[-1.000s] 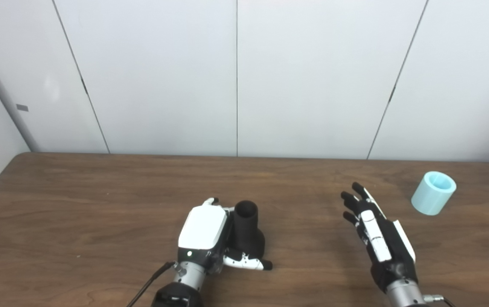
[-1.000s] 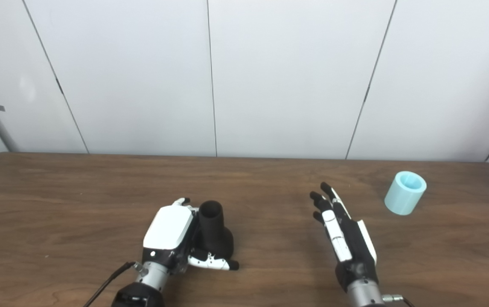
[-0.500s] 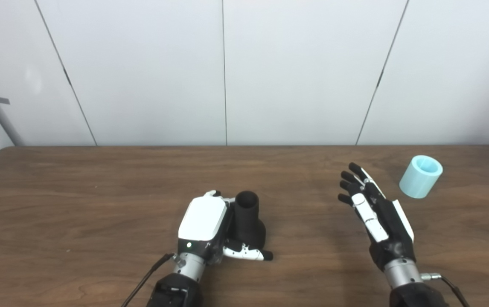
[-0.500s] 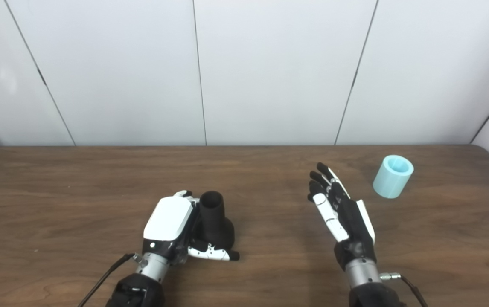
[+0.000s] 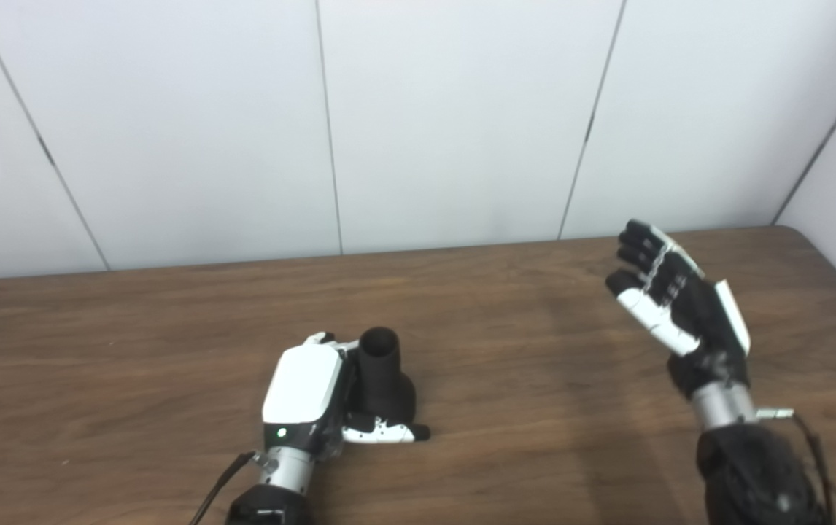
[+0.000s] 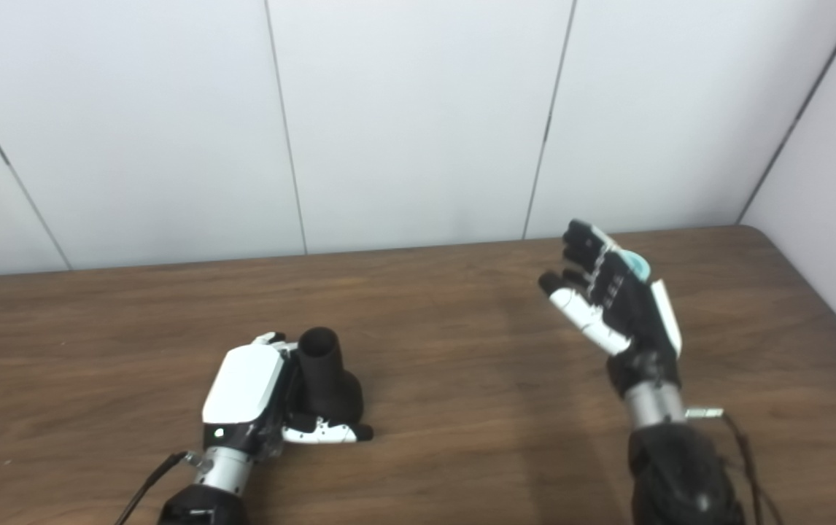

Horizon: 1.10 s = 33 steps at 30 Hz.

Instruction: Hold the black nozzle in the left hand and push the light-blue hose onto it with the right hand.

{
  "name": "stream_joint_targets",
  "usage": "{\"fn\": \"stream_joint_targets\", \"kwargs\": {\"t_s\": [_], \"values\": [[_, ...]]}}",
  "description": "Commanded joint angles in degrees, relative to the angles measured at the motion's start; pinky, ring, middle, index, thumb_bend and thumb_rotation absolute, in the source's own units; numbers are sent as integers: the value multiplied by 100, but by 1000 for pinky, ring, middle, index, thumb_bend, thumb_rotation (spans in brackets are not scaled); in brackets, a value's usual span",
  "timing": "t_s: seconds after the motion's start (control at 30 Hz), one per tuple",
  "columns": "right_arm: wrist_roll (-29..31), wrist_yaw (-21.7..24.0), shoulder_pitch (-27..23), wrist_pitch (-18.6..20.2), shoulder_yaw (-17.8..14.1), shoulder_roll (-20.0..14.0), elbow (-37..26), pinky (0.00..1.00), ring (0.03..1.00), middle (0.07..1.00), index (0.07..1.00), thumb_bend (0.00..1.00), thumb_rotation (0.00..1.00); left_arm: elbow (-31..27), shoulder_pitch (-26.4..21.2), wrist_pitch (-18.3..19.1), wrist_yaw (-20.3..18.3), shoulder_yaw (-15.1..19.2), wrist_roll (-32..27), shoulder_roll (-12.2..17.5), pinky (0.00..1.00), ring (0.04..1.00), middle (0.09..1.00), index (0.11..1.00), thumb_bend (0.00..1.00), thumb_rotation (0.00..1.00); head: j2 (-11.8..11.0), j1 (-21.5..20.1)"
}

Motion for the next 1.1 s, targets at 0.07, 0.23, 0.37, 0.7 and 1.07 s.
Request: {"fn": "stream_joint_targets", "kwargs": {"t_s": [0.07, 0.23, 0.37, 0.7, 1.07], "values": [[-782, -89, -331, -146, 36, -620, 137, 720, 804, 835, 834, 651, 454, 161, 96, -68, -203, -11, -145, 29, 853, 614, 477, 491, 526, 0, 6, -108], [-1734, 48, -557, -139, 226, -1497, 445, 768, 815, 836, 819, 673, 417, 75, 156, -36, -265, 6, -147, 123, 860, 616, 476, 492, 526, 0, 18, -326], [-2638, 77, -727, -136, 587, -2042, 773, 729, 793, 818, 822, 692, 379, 36, 182, -56, -290, 20, -165, 180, 855, 612, 481, 490, 526, 0, 7, -418], [-3890, 742, -1667, -147, 1573, -2993, 2319, 866, 893, 863, 836, 796, 317, -6, 169, -134, -315, 49, -185, 259, 849, 604, 494, 484, 525, 0, -2, -503], [-3898, 913, -2416, -211, 1995, -2757, 3788, 828, 887, 858, 813, 932, 379, -93, 205, -176, -412, 104, -176, 326, 843, 602, 494, 484, 525, 0, -5, -508]]}}
